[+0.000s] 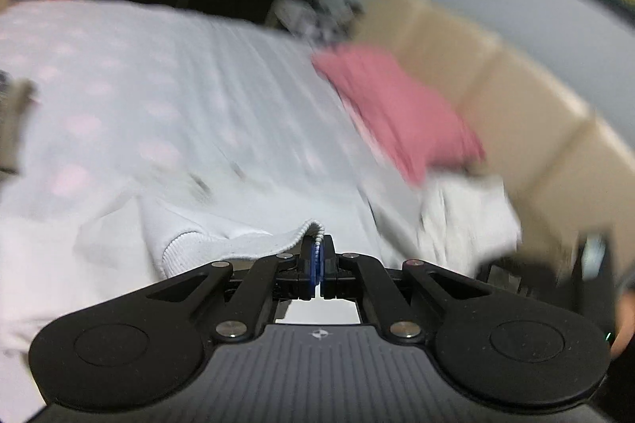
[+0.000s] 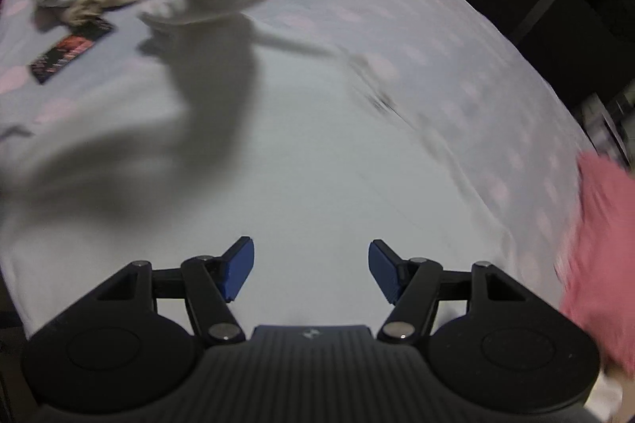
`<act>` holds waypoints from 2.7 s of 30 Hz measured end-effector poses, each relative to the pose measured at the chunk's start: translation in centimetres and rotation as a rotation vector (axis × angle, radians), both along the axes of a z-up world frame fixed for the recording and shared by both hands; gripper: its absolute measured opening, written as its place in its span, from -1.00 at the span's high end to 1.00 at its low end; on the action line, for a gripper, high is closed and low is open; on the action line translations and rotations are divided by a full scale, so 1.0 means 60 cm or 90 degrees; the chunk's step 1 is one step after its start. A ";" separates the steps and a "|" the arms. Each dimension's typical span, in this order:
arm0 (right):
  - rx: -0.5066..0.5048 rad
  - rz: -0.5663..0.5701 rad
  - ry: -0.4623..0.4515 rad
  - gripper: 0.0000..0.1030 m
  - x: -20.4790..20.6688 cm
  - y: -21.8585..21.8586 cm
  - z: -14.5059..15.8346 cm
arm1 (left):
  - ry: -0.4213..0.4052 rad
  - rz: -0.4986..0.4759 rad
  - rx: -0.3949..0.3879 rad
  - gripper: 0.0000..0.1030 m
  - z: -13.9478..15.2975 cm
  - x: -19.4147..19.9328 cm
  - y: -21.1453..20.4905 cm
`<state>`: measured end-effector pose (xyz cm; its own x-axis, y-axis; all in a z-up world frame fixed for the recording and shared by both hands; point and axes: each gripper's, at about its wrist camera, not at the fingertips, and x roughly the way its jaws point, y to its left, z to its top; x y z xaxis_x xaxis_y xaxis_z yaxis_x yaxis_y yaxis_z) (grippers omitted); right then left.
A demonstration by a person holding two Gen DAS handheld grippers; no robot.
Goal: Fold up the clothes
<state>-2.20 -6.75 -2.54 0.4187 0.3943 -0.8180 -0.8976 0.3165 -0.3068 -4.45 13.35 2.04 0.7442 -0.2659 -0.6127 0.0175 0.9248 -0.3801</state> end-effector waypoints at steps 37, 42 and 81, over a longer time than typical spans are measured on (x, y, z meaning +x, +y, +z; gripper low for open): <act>0.006 0.017 0.185 -0.27 0.054 0.110 -0.112 | 0.145 0.324 -0.080 0.07 -0.263 -0.149 0.124; -0.047 0.187 0.075 -0.26 -0.022 0.117 -0.138 | 0.152 0.331 -0.099 0.07 -0.282 -0.137 0.127; -0.109 0.186 0.021 0.12 -0.044 0.123 -0.195 | 0.131 0.447 -0.176 0.07 -0.285 -0.135 0.204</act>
